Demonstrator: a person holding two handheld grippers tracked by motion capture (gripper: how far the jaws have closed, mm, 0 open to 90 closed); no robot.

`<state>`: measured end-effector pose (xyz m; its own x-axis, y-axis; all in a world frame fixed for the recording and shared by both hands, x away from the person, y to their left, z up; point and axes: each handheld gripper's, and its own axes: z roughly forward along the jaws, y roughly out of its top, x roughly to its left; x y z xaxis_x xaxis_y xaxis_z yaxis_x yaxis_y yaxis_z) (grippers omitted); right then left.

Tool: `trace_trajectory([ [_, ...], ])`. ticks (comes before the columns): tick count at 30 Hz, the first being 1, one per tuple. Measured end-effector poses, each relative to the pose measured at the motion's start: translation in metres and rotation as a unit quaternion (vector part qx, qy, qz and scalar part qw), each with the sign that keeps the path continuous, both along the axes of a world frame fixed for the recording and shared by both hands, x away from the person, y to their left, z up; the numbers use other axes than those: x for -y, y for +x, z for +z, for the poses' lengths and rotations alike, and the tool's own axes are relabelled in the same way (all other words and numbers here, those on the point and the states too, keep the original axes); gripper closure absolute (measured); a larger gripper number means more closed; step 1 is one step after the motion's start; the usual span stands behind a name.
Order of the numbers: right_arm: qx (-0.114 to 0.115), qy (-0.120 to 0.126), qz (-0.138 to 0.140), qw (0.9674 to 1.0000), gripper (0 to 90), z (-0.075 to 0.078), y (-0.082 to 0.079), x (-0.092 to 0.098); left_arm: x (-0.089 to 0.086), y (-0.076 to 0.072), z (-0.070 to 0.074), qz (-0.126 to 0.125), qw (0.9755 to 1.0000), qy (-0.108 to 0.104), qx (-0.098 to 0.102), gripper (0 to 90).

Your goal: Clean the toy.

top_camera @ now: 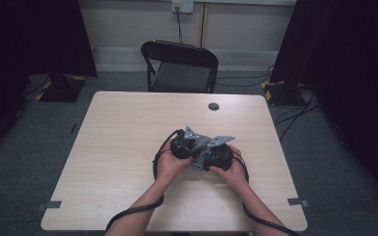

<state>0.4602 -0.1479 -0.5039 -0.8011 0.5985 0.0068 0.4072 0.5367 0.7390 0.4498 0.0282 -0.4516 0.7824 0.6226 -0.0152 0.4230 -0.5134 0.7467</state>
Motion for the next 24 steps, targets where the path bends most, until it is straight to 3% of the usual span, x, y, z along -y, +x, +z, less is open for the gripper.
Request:
trace_trajectory([
  [12, 0.0, 0.001, 0.002, 1.0, 24.7, 0.0, 0.0, 0.0, 0.011, 0.004, -0.011, -0.012, 0.9997, 0.02, -0.004, 76.2],
  [18, 0.0, 0.001, 0.002, 1.0, 24.8, 0.0, 0.0, 0.0, 0.011, 0.002, -0.013, -0.007, 0.9998, 0.016, 0.006, 76.2],
  [24, 0.001, 0.001, 0.001, 1.0, 25.1, 0.0, 0.0, 0.0, 0.012, -0.001, -0.013, -0.011, 0.9991, 0.033, 0.024, 76.2],
])
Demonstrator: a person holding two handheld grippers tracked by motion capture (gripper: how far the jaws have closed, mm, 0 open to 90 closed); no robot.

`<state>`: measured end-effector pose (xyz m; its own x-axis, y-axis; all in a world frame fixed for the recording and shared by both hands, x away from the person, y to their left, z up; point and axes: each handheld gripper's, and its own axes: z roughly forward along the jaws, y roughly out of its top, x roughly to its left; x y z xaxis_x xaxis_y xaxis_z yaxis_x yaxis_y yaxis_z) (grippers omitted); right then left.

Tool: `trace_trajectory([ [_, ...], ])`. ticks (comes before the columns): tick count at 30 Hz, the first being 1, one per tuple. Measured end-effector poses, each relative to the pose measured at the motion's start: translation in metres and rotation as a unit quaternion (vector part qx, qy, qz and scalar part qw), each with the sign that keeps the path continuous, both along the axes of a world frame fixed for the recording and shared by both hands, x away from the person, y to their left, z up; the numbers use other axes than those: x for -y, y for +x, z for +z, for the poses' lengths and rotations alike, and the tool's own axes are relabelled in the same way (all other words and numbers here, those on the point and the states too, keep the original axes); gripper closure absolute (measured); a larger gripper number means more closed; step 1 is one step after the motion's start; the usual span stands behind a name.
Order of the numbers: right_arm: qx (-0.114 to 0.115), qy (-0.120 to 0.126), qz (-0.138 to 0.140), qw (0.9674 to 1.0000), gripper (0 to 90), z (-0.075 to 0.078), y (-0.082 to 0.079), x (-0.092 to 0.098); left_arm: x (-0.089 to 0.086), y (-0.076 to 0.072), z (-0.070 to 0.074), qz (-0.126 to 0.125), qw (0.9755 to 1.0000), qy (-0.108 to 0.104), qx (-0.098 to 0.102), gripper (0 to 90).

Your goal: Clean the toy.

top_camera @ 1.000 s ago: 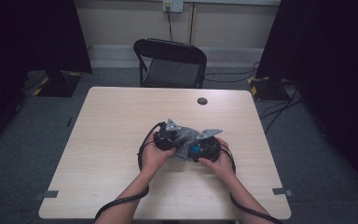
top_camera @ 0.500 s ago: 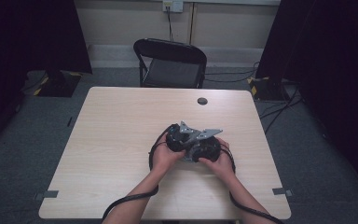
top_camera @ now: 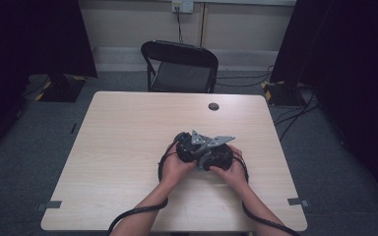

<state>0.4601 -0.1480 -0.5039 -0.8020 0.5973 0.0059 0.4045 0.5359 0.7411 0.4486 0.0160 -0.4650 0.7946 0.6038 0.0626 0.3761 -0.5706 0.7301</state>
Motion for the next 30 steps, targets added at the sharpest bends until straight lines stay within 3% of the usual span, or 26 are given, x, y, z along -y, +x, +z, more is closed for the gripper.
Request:
trace_trajectory([
  [7, 0.002, -0.001, 0.0, 1.0, 25.3, 0.0, 0.0, 0.0, -0.001, 0.001, 0.002, 0.005, 0.9999, 0.009, 0.008, 76.1],
  [12, 0.001, -0.001, 0.0, 1.0, 25.4, 0.0, 0.0, 0.0, -0.003, 0.002, 0.002, 0.014, 0.9999, 0.0, 0.006, 76.2],
  [15, 0.002, -0.001, -0.001, 1.0, 25.4, 0.0, 0.0, 0.0, -0.003, 0.004, 0.003, 0.013, 0.9999, 0.006, 0.004, 76.2],
  [23, 0.002, -0.001, -0.001, 1.0, 25.4, 0.0, 0.0, 0.0, -0.012, 0.012, 0.007, 0.044, 0.9989, 0.004, 0.015, 76.0],
  [27, 0.002, -0.001, -0.001, 1.0, 25.4, 0.0, 0.0, 0.0, -0.021, 0.017, 0.008, 0.048, 0.9988, -0.007, 0.002, 75.9],
  [30, 0.002, -0.001, -0.001, 1.0, 25.4, 0.0, 0.0, 0.0, -0.023, 0.018, 0.008, 0.051, 0.9987, -0.003, 0.003, 75.7],
])
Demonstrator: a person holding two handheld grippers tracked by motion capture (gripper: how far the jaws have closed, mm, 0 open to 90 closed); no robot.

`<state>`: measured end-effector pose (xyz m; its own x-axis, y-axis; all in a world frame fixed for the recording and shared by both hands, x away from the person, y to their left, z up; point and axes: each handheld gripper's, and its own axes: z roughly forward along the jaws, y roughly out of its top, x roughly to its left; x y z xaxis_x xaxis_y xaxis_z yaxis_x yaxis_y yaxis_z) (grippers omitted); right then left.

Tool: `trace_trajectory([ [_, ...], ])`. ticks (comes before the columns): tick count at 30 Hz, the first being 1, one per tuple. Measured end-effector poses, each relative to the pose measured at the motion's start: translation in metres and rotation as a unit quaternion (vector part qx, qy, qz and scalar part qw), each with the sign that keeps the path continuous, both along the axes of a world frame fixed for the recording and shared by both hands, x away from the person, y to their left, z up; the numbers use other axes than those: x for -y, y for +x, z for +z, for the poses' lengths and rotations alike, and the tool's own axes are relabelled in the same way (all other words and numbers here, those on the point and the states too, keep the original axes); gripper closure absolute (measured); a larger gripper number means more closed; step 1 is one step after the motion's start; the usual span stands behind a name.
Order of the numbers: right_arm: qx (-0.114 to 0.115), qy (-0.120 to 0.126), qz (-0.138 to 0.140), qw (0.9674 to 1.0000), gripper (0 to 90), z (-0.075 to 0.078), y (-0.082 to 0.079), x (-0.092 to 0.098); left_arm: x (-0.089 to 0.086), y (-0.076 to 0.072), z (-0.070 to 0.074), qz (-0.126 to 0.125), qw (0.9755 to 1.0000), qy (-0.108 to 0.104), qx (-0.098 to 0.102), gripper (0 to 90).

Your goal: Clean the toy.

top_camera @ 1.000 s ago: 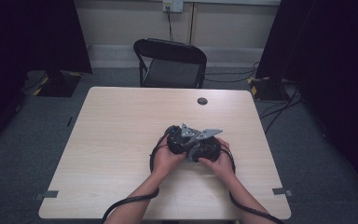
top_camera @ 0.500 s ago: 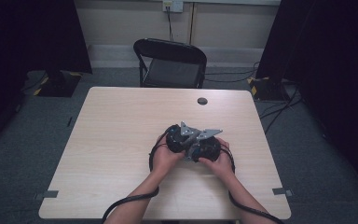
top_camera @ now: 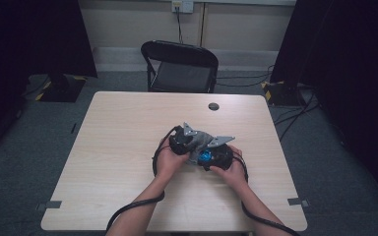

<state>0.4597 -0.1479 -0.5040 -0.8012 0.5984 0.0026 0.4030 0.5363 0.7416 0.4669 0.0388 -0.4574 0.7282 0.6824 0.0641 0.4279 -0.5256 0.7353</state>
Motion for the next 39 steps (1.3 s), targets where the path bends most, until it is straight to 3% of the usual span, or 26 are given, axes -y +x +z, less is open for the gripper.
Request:
trace_trajectory([
  [22, 0.0, 0.0, 0.0, 1.0, 25.4, 0.0, 0.0, 0.0, -0.016, 0.014, -0.001, 0.035, 0.9992, 0.017, 0.005, 75.9],
  [27, 0.0, 0.0, 0.0, 1.0, 25.4, 0.0, 0.0, 0.0, -0.021, 0.018, -0.001, 0.041, 0.9991, 0.01, 0.0, 75.9],
  [36, 0.0, 0.0, 0.0, 1.0, 25.4, 0.0, 0.0, 0.0, -0.024, 0.022, 0.001, 0.046, 0.9986, 0.028, 0.001, 75.9],
  [39, 0.0, 0.0, 0.0, 1.0, 25.4, 0.0, 0.0, 0.0, -0.027, 0.023, 0.001, 0.052, 0.9985, 0.02, 0.0, 75.9],
])
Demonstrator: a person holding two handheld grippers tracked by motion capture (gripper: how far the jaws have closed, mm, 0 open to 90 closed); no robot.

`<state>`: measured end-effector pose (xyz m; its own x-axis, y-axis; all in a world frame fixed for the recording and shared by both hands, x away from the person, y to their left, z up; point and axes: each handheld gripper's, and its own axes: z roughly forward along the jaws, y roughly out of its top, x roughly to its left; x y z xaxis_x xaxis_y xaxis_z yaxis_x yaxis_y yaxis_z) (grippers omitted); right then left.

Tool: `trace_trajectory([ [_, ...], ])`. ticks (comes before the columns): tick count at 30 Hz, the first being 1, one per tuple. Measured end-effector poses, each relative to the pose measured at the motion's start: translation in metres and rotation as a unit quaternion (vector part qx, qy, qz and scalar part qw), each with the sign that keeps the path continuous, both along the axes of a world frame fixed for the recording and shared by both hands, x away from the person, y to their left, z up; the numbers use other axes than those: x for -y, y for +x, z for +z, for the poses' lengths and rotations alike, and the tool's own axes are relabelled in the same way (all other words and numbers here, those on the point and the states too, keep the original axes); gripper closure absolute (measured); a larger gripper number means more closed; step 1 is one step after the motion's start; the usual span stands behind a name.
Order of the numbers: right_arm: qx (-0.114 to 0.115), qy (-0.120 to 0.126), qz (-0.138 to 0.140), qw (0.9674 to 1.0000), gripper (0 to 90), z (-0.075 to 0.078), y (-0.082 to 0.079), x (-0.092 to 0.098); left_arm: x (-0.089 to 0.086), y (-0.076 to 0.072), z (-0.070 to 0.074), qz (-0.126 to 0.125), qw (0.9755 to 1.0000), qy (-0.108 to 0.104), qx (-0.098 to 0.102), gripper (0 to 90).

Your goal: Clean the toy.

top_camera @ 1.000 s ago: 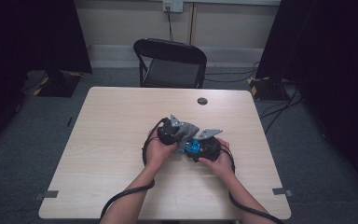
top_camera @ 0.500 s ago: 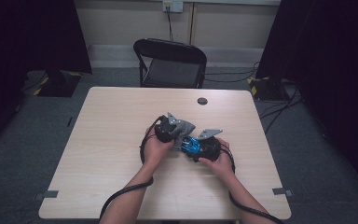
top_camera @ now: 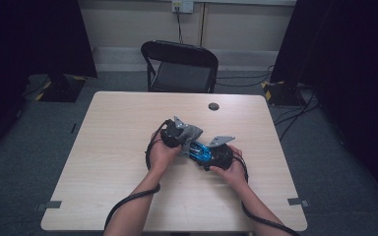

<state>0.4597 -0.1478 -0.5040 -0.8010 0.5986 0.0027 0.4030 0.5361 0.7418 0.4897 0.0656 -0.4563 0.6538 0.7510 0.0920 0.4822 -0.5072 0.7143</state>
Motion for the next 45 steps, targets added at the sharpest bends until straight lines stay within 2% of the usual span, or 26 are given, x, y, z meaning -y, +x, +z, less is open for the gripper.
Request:
trace_trajectory([
  [3, 0.0, 0.0, 0.0, 1.0, 25.4, 0.0, 0.0, 0.0, -0.005, 0.002, 0.0, 0.007, 0.9999, -0.014, -0.007, 76.0],
  [16, 0.0, 0.0, 0.0, 1.0, 25.4, 0.0, 0.0, 0.0, -0.016, 0.008, 0.0, 0.024, 0.9996, -0.015, -0.008, 76.2],
  [24, 0.0, 0.0, -0.001, 1.0, 25.4, 0.0, 0.0, 0.0, -0.029, 0.012, -0.002, 0.048, 0.9978, -0.04, -0.02, 76.3],
  [27, 0.0, 0.0, 0.0, 1.0, 25.4, 0.0, 0.0, 0.0, -0.033, 0.013, -0.002, 0.049, 0.9985, -0.02, -0.014, 76.2],
  [28, 0.0, 0.0, -0.001, 1.0, 25.4, 0.0, 0.0, 0.0, -0.035, 0.013, -0.002, 0.052, 0.9982, -0.024, -0.016, 76.2],
  [31, 0.0, 0.0, 0.0, 1.0, 25.4, 0.0, 0.0, 0.0, -0.04, 0.014, -0.004, 0.058, 0.998, -0.015, -0.02, 76.2],
  [33, 0.0, 0.0, 0.0, 1.0, 25.4, 0.0, 0.0, 0.0, -0.045, 0.014, -0.006, 0.063, 0.9976, -0.02, -0.023, 76.2],
  [34, 0.0, 0.0, 0.0, 1.0, 25.4, 0.0, 0.0, 0.0, -0.045, 0.014, -0.008, 0.07, 0.9968, -0.033, -0.023, 76.2],
  [36, 0.0, 0.0, 0.0, 1.0, 25.4, 0.0, 0.0, 0.0, -0.047, 0.013, -0.008, 0.071, 0.9966, -0.035, -0.024, 76.2],
  [38, 0.0, 0.0, 0.0, 1.0, 25.4, 0.0, 0.0, 0.0, -0.051, 0.014, -0.006, 0.067, 0.9972, -0.02, -0.025, 76.2],
  [44, 0.0, 0.0, 0.0, 1.0, 25.4, 0.0, 0.0, 0.0, -0.066, 0.015, -0.005, 0.086, 0.9958, -0.019, -0.027, 76.2],
  [45, 0.0, 0.0, -0.001, 1.0, 25.4, 0.0, 0.0, 0.0, -0.067, 0.014, -0.005, 0.09, 0.9953, -0.025, -0.027, 76.2],
])
